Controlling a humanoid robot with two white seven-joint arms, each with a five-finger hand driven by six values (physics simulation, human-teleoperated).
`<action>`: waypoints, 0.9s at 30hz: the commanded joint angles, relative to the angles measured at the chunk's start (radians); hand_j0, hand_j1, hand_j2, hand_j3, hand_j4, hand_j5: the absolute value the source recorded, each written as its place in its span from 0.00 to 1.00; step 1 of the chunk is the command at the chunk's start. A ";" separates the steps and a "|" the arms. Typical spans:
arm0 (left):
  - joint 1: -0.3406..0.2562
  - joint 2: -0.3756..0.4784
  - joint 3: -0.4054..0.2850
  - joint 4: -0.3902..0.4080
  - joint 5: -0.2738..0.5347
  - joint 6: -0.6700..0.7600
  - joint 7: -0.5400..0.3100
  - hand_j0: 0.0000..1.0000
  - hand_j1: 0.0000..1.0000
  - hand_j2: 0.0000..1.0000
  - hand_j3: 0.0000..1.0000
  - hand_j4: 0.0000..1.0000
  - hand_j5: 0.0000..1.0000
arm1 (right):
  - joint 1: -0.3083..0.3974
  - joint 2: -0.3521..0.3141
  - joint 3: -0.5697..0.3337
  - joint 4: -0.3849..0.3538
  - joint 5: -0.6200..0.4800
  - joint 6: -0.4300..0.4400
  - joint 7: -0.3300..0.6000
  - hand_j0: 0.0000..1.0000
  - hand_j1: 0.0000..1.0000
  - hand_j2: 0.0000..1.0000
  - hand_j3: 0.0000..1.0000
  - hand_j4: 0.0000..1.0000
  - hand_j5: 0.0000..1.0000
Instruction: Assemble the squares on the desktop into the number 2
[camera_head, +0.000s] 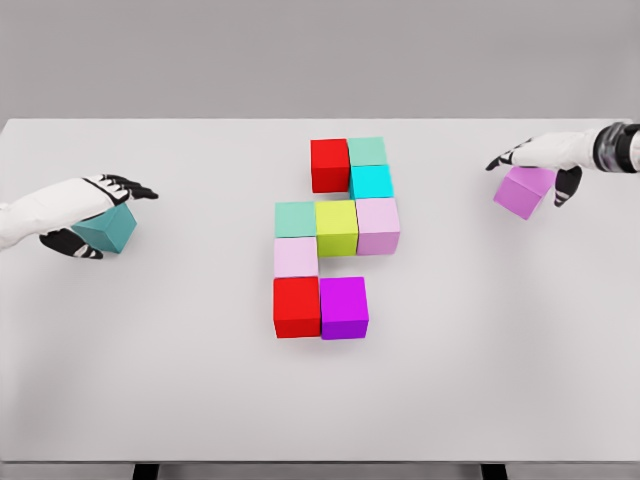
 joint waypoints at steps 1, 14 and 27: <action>-0.002 -0.013 0.001 0.014 -0.002 0.001 -0.001 1.00 1.00 1.00 1.00 1.00 1.00 | 0.000 0.013 -0.002 0.016 0.003 0.002 0.000 0.99 0.99 0.99 0.99 0.99 0.99; -0.026 -0.043 -0.001 0.071 -0.038 0.001 -0.001 1.00 1.00 1.00 1.00 1.00 1.00 | -0.002 0.013 -0.004 0.018 0.028 0.002 0.000 0.75 0.75 0.75 0.75 0.75 0.75; -0.026 -0.054 -0.010 0.101 -0.055 0.001 -0.001 1.00 1.00 1.00 1.00 1.00 1.00 | -0.018 0.013 -0.017 0.007 0.038 0.002 0.000 0.67 0.67 0.67 0.67 0.67 0.67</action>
